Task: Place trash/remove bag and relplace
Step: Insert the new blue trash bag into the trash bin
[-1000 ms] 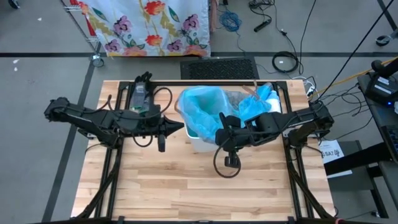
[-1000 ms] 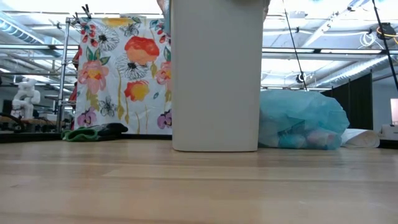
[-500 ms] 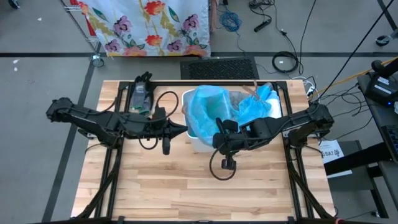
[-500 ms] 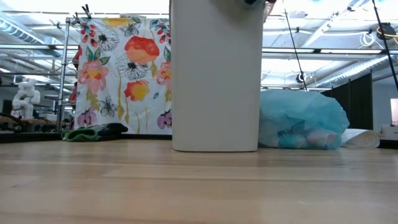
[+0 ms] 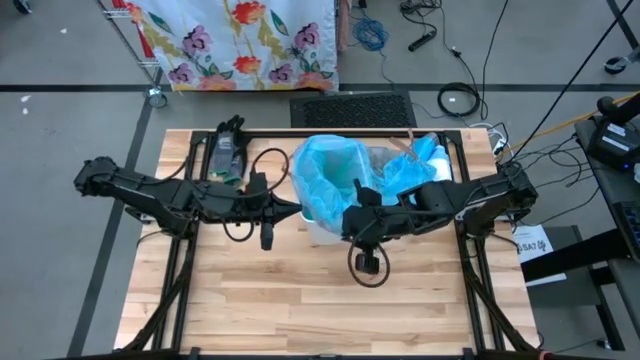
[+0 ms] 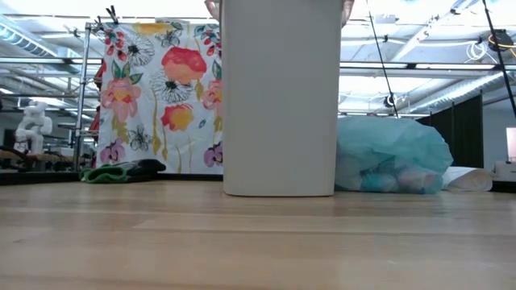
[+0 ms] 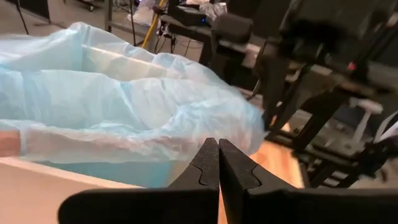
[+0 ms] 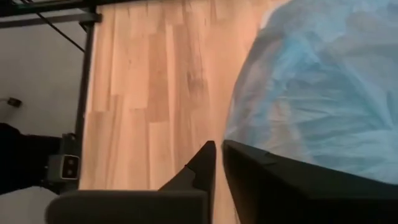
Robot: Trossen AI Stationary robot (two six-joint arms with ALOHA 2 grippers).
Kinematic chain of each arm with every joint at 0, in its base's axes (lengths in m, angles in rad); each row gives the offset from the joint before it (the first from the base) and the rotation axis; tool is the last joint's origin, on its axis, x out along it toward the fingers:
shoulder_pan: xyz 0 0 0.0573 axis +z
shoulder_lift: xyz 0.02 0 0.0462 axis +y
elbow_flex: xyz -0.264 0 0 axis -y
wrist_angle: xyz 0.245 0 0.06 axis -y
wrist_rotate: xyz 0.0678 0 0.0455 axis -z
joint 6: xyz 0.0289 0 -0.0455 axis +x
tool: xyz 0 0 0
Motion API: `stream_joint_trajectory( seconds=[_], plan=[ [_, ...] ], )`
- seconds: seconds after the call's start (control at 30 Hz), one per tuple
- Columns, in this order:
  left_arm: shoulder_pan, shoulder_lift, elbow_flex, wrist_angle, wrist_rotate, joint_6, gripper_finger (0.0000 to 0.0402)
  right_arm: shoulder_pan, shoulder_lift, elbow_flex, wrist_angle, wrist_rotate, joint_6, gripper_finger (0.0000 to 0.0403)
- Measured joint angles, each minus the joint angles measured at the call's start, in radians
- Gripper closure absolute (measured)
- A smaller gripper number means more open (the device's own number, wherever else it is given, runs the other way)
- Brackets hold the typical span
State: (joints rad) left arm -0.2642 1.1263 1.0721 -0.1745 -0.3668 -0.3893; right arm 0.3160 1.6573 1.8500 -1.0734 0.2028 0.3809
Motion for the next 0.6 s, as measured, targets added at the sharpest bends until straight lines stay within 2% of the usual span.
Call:
stream_joint_trajectory(
  seconds=[0.27, 0.47, 0.6],
  plan=[
    [0.000, 0.000, 0.001, -0.013, -0.008, 0.217, 0.0401, 0.001, 0.001, 0.051, -0.012, -0.024, 0.000, 0.0317],
    [-0.017, -0.001, 0.060, -0.152, -0.135, 0.431, 0.0401, 0.001, 0.001, 0.052, -0.033, -0.026, 0.003, 0.0290],
    [-0.035, -0.001, 0.071, -0.179, -0.170, 0.592, 0.0401, 0.001, 0.001, 0.052, -0.033, -0.026, 0.002, 0.0285]
  ],
)
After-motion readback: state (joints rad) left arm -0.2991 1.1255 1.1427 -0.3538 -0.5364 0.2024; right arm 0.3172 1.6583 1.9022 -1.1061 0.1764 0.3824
